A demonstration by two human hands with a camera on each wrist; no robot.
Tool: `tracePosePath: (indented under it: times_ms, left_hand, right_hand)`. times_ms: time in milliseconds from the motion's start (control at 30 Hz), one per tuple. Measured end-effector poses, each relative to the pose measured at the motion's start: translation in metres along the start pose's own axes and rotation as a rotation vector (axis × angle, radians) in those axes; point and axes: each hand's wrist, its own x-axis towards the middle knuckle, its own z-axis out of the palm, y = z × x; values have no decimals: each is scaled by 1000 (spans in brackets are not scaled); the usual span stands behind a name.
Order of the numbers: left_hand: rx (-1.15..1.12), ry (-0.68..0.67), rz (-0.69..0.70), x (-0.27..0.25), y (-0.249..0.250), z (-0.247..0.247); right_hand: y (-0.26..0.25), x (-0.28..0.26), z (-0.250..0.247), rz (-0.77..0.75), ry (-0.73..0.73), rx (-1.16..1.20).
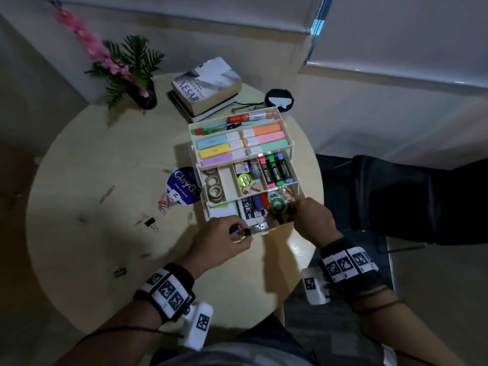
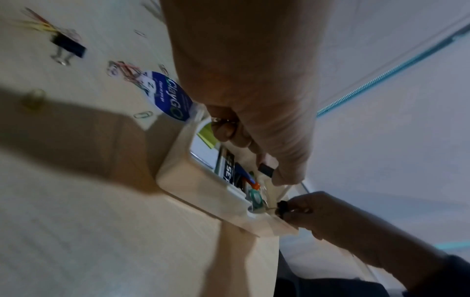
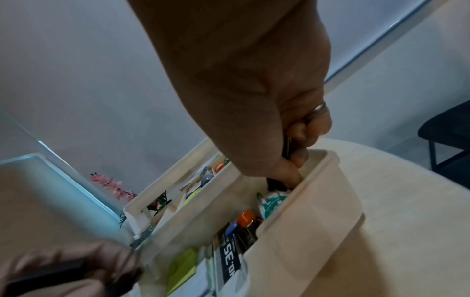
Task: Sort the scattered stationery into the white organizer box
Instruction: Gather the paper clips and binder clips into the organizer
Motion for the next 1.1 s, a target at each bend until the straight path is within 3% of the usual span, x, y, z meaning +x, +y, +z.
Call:
tracePosePath:
  times_ms: [133,433,700,800,900,1100]
  left_hand:
    - [189,-34,-5,21,32,13]
    - [356,-127,15,94,67,67]
    - [372,-129,24,107,76,88]
    - [373,-192,24,110,77,86]
    - [452,-258,32,109,77,82]
    - [391,-201,89,88,66,65]
  right_hand:
    - [8,4,-3,-1,-29,7]
    - [63,-6,-17,-131,-173,317]
    - [71,1,-13,-277,-45,366]
    - [62,5,-13,-335,-3,382]
    - [53,7,-13,-342,10,367]
    - [47,6,-12,-318,23,246]
